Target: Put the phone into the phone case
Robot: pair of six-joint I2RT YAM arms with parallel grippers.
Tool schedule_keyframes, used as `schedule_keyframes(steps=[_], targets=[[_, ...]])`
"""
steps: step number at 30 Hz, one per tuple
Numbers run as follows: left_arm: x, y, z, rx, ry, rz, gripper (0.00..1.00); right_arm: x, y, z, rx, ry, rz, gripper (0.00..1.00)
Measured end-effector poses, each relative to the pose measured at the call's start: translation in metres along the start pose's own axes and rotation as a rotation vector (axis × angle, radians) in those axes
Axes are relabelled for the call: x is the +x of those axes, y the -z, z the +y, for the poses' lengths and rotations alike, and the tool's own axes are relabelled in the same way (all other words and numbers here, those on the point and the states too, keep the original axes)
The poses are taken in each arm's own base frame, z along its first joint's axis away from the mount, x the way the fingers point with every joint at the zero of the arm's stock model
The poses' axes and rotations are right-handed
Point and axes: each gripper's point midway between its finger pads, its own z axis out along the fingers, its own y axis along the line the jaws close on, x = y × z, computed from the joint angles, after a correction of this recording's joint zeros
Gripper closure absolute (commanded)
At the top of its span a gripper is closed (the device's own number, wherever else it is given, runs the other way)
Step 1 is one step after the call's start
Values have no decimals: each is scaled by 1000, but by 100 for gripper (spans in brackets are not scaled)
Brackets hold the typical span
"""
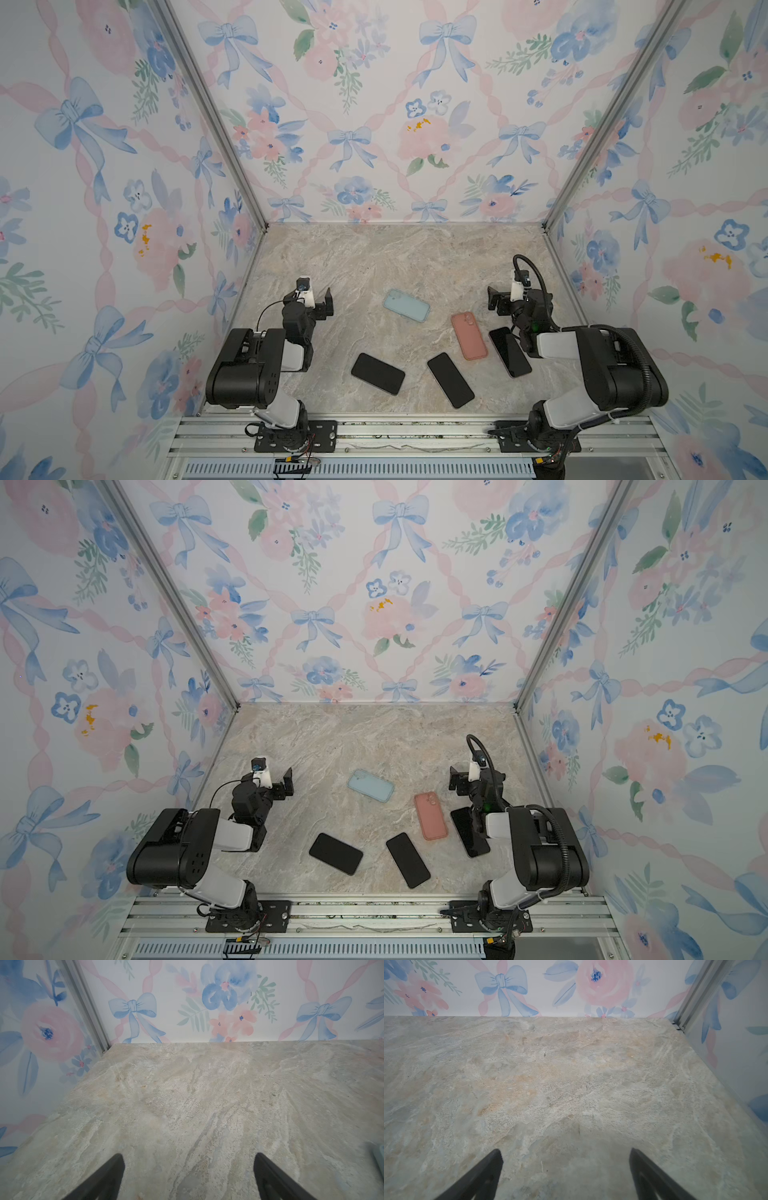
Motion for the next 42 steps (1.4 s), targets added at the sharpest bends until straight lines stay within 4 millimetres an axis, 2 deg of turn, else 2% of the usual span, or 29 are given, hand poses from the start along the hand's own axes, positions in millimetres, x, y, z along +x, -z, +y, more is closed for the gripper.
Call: schedule_keyframes(steps=[16, 29, 42], targets=[[1, 1, 4, 8, 17, 0, 2, -5, 0, 0, -14, -2, -21, 3], [1, 2, -7, -17, -14, -2, 2, -5, 0, 0, -14, -2, -21, 3], [-2, 2, -2, -38, -11, -13, 2, -5, 0, 0, -14, -2, -21, 3]])
